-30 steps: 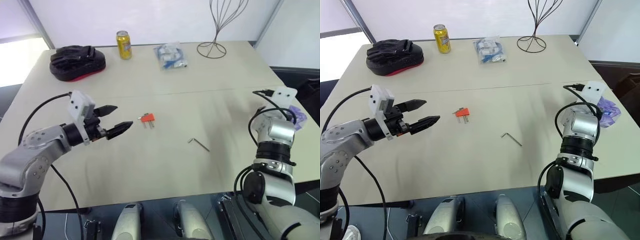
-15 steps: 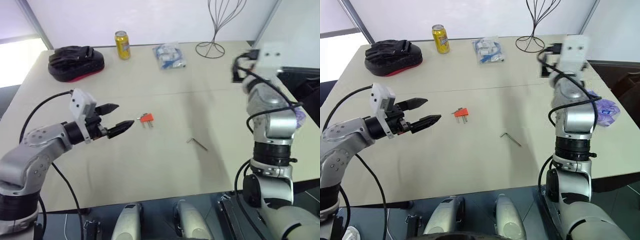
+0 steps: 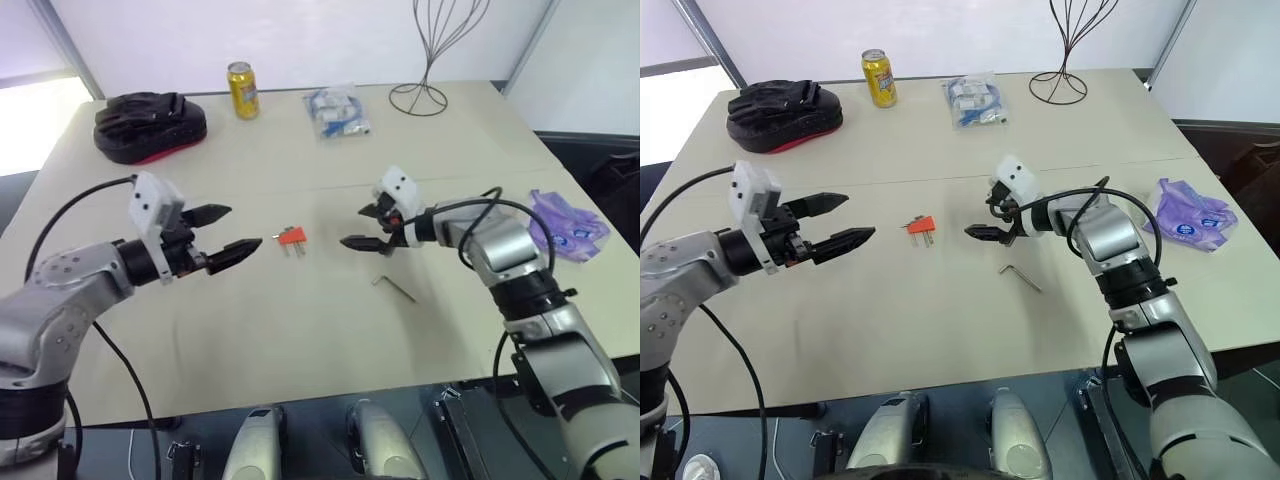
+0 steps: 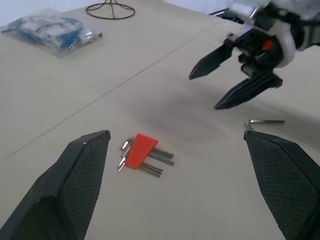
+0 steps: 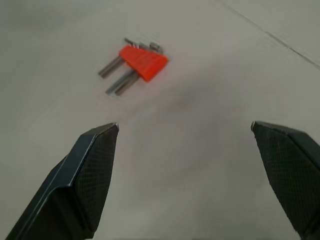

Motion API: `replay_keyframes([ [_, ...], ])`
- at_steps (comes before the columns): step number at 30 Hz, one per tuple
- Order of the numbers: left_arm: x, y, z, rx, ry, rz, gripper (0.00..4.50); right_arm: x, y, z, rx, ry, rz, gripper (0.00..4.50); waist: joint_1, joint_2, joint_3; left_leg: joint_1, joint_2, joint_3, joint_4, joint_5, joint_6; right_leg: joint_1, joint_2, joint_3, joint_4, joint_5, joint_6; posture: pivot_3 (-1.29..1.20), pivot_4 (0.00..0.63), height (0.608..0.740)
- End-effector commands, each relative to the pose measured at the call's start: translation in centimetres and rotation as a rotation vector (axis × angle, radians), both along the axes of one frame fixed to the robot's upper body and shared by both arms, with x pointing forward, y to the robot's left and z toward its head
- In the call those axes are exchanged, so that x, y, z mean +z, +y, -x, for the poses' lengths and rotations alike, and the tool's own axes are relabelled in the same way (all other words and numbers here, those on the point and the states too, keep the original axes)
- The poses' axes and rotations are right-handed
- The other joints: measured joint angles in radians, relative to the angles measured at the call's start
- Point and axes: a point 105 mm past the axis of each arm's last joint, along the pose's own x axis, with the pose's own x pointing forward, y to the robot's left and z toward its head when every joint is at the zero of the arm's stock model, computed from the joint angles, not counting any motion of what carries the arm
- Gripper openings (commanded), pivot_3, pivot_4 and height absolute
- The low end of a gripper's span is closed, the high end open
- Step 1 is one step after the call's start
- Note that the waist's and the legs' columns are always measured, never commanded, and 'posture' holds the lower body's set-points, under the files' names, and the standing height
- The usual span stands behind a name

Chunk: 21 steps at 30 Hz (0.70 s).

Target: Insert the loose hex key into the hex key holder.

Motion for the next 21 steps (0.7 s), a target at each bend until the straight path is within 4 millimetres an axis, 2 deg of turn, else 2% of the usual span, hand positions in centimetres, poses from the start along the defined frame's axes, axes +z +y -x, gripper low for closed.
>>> replay_keyframes([
  [1, 1.3, 0.9, 0.5, 0.024, -0.043, -0.006, 4.5, 1.0, 2.2, -1.2, 0.065, -0.063, 0.001, 4.41, 0.0, 0.0, 0.0, 0.0, 0.0, 0.0, 0.0, 0.0, 0.0, 0.0, 0.0, 0.0, 0.0, 0.0, 0.0, 0.0, 0.15, 0.74],
  [5, 1.5, 1.8, 0.9, 0.053, -0.039, 0.002, 4.5, -0.7, 4.2, -2.0, 0.094, -0.095, 0.051, 4.41, 0.003, 0.0, 0.0, 0.0, 0.001, -0.001, -0.001, 0.0, 0.0, -0.001, 0.0, 0.0, 0.0, 0.0, 0.0, 0.0, 0.15, 0.74],
  [12, 1.5, 3.2, 1.4, 0.103, -0.033, -0.008, 4.5, -2.9, 5.3, -2.3, 0.127, -0.163, 0.141, 4.41, 0.007, 0.0, 0.0, -0.001, -0.001, -0.002, 0.0, 0.0, -0.001, 0.0, -0.004, 0.0, 0.0, 0.0, 0.0, 0.0, 0.15, 0.74],
  [16, 1.6, 3.0, 1.7, 0.099, -0.031, -0.006, 4.5, -3.0, 5.7, -2.9, 0.11, -0.214, 0.148, 4.41, 0.003, 0.0, 0.0, -0.001, -0.001, -0.003, 0.0, 0.0, -0.001, 0.0, -0.003, 0.0, 0.0, 0.0, 0.0, 0.0, 0.15, 0.74],
  [21, 1.5, 2.8, 1.8, 0.093, -0.024, -0.006, 4.5, -2.1, 5.7, -3.4, 0.093, -0.236, 0.126, 4.41, 0.002, 0.0, 0.0, 0.0, 0.0, -0.003, 0.0, 0.0, -0.001, -0.001, -0.003, 0.0, 0.002, 0.0, 0.0, 0.0, 0.15, 0.74],
])
